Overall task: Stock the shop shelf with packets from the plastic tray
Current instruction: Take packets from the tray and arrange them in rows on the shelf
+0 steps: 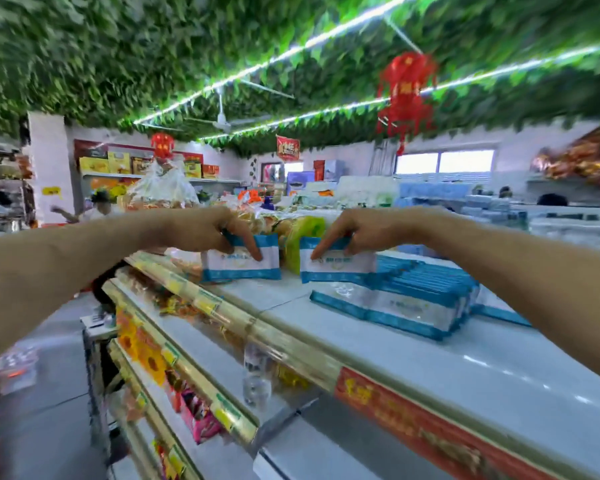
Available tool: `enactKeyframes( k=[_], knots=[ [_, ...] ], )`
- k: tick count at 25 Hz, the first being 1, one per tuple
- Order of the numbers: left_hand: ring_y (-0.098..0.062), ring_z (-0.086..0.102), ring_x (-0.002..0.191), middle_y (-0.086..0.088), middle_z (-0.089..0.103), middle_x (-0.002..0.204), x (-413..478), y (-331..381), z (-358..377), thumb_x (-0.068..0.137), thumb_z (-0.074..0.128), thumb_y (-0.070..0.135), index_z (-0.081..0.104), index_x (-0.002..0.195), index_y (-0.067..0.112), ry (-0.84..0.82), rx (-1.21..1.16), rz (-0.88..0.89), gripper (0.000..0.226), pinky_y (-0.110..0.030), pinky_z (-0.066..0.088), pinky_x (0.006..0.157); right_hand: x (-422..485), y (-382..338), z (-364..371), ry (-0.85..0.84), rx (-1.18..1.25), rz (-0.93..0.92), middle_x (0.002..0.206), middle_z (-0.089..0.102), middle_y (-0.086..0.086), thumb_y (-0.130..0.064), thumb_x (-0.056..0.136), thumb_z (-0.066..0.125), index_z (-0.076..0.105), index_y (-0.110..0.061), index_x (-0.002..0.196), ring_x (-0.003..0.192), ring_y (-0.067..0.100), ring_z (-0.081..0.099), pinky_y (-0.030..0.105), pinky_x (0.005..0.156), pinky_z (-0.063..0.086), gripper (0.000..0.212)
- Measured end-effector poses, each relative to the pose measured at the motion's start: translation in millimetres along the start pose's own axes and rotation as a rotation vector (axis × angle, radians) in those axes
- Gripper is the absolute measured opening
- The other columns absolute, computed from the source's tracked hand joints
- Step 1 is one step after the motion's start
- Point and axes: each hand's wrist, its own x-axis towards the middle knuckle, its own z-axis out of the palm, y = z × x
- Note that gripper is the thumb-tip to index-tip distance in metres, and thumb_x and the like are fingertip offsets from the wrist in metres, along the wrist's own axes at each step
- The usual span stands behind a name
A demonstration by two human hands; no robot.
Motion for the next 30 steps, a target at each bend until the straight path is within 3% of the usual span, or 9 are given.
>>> enactKeyframes(
  k=[4,8,12,14,16,19,21,26,30],
  knots=[
    [-0.041,0.06,0.114,-0.002,0.069,0.119,83,49,17,0.095,0.06,0.003,0.075,0.113,0.049,-0.034,0.002,0.137,0.051,-0.056,0.048,0.101,-83,55,-16,0.014,-0.037,0.229,0.117,0.062,-0.021,0.007,0.093,0.055,0.072,-0.043,0.124,0.097,0.003,0.058,0.01,0.074,0.047,0.062],
    [-0.024,0.065,0.112,0.004,0.069,0.128,146,110,34,0.096,0.058,-0.005,0.078,0.105,0.049,-0.056,-0.041,0.224,0.058,-0.043,0.057,0.099,-169,102,-23,0.033,0.006,0.483,0.113,0.055,-0.027,0.005,0.096,0.053,0.071,-0.049,0.119,0.084,0.0,0.054,0.007,0.062,0.042,0.062],
    [-0.017,0.065,0.113,0.012,0.07,0.124,176,145,38,0.098,0.058,-0.003,0.078,0.106,0.047,-0.064,-0.065,0.302,0.055,-0.034,0.056,0.099,-213,133,-10,0.035,0.033,0.628,0.12,0.054,-0.023,0.008,0.095,0.052,0.072,-0.046,0.12,0.094,0.001,0.053,0.014,0.075,0.038,0.063],
    [-0.02,0.064,0.113,0.011,0.07,0.123,187,153,38,0.098,0.058,-0.002,0.078,0.106,0.049,-0.061,-0.051,0.344,0.055,-0.042,0.054,0.103,-217,145,2,0.03,0.053,0.654,0.114,0.054,-0.026,0.011,0.095,0.049,0.072,-0.037,0.125,0.093,-0.001,0.053,0.012,0.072,0.039,0.06],
    [-0.022,0.063,0.114,0.011,0.07,0.123,195,155,38,0.098,0.058,-0.002,0.077,0.106,0.049,-0.055,-0.051,0.357,0.056,-0.047,0.053,0.104,-214,158,14,0.028,0.057,0.643,0.122,0.055,-0.017,0.011,0.096,0.048,0.072,-0.034,0.125,0.1,0.006,0.056,0.014,0.079,0.043,0.059],
    [-0.017,0.064,0.115,0.015,0.069,0.125,201,152,36,0.098,0.058,-0.004,0.078,0.106,0.047,-0.055,-0.085,0.345,0.056,-0.046,0.053,0.105,-207,179,30,0.017,0.013,0.633,0.13,0.053,-0.009,0.01,0.095,0.049,0.074,-0.039,0.12,0.112,0.019,0.056,0.031,0.098,0.048,0.061],
    [-0.016,0.064,0.116,0.015,0.069,0.125,204,148,35,0.099,0.058,-0.004,0.078,0.107,0.047,-0.054,-0.085,0.339,0.055,-0.047,0.052,0.105,-204,190,38,0.031,-0.013,0.63,0.126,0.053,-0.007,0.009,0.094,0.052,0.074,-0.041,0.118,0.112,0.023,0.056,0.039,0.103,0.049,0.06],
    [-0.016,0.067,0.115,0.013,0.072,0.124,213,153,35,0.099,0.057,-0.005,0.079,0.108,0.042,-0.056,-0.166,0.333,0.053,-0.046,0.053,0.105,-202,202,50,0.113,-0.139,0.588,0.121,0.049,-0.005,-0.003,0.092,0.069,0.073,-0.041,0.119,0.114,0.02,0.049,0.037,0.105,0.044,0.047],
    [-0.016,0.068,0.114,0.014,0.072,0.125,234,198,39,0.098,0.058,-0.006,0.08,0.107,0.04,-0.036,-0.233,0.391,0.052,-0.042,0.056,0.102,-223,201,33,0.212,-0.104,0.59,0.123,0.053,-0.007,-0.004,0.092,0.07,0.073,-0.036,0.12,0.111,0.015,0.052,0.035,0.101,0.049,0.043]
  ],
)
